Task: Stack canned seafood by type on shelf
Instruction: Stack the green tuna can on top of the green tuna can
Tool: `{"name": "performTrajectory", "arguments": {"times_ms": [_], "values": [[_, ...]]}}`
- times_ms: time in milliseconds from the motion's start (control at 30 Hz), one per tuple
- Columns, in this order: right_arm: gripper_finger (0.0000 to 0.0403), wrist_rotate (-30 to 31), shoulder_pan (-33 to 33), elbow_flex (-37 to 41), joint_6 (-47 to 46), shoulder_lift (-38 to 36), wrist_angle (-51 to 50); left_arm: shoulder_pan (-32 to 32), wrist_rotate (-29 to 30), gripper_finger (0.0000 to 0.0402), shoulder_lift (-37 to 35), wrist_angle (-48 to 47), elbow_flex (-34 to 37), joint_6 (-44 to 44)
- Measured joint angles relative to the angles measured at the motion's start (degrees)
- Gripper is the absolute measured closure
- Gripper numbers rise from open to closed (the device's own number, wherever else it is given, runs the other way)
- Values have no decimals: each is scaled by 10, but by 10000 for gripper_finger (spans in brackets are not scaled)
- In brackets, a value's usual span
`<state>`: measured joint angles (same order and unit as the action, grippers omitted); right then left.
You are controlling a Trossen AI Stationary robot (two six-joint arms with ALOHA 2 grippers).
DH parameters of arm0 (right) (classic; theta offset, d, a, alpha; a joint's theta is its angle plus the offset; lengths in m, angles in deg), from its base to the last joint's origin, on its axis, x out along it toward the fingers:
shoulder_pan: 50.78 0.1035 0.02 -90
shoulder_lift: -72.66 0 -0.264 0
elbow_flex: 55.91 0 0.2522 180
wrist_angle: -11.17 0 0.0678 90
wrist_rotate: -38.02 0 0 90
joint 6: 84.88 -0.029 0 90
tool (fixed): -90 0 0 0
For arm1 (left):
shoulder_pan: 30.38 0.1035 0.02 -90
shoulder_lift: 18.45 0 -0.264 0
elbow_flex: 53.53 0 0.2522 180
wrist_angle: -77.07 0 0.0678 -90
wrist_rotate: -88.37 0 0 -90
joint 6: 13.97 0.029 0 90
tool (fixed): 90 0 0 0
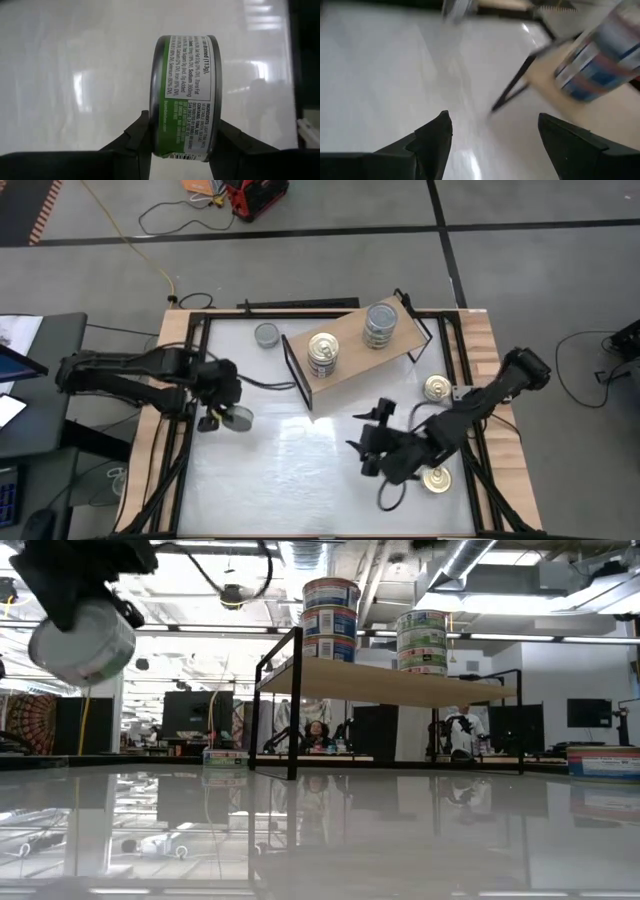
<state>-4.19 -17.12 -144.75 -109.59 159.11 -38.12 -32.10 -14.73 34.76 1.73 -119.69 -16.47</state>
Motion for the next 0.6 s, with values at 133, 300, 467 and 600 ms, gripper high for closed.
{"name": "performTrajectory", "arguments": {"times_ms": [133, 300, 467, 600], "values": [[94, 2, 0, 0, 35, -61, 6, -66, 23, 271, 0, 69, -21, -18], [96, 1, 0, 1, 42, -119, 22, -128, 107, 271, 19, 176, -67, 12], [97, 1, -1, 22, 43, -109, 43, -164, 198, 271, 38, 303, -84, 60], [97, 7, -2, 43, 85, -77, 161, -171, 253, 270, 55, 394, -84, 84]]}}
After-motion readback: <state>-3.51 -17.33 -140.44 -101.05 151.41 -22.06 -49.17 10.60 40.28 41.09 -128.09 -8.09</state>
